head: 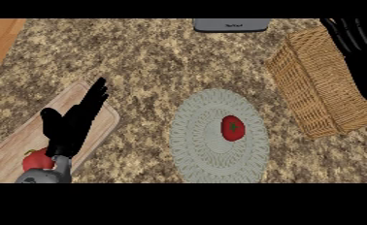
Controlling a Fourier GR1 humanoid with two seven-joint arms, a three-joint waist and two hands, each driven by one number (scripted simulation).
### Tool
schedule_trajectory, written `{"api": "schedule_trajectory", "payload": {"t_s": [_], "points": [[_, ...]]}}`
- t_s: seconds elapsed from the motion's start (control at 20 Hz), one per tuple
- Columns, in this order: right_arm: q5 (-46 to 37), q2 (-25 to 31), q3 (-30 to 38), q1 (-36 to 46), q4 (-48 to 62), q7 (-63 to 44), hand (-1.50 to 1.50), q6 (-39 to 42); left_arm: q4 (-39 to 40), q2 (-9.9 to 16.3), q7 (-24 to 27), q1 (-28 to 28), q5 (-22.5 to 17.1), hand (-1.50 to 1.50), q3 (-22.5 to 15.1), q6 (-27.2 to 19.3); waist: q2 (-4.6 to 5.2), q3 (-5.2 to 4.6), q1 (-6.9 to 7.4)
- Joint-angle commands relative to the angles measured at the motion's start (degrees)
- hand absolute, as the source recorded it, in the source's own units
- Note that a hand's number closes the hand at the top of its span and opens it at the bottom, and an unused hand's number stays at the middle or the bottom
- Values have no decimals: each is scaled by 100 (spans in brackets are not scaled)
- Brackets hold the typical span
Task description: Pick the tomato from the placemat and place it in the basket
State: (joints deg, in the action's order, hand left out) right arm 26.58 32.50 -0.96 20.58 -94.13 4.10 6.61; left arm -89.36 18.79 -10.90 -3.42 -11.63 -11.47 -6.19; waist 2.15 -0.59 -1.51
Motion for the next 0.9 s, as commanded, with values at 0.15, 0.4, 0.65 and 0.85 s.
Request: {"api": "schedule_trajectory", "payload": {"t_s": [0.15,0.4,0.65,0.85], "points": [[296,-1069,-801,394,699,201,150,472,774,-43,-48,427,12,0,102,-13,-124,60,451],[-386,-1952,-2506,186,351,659,150,1131,935,82,-446,715,-86,0,174,-15,-177,62,488],[-2604,-2386,-3557,-32,381,514,-150,-460,799,81,-424,1014,-43,0,236,-134,-246,55,249],[-3662,-1484,-3273,554,123,-469,-150,-856,976,-106,-303,947,37,0,208,-288,-297,37,53]]}}
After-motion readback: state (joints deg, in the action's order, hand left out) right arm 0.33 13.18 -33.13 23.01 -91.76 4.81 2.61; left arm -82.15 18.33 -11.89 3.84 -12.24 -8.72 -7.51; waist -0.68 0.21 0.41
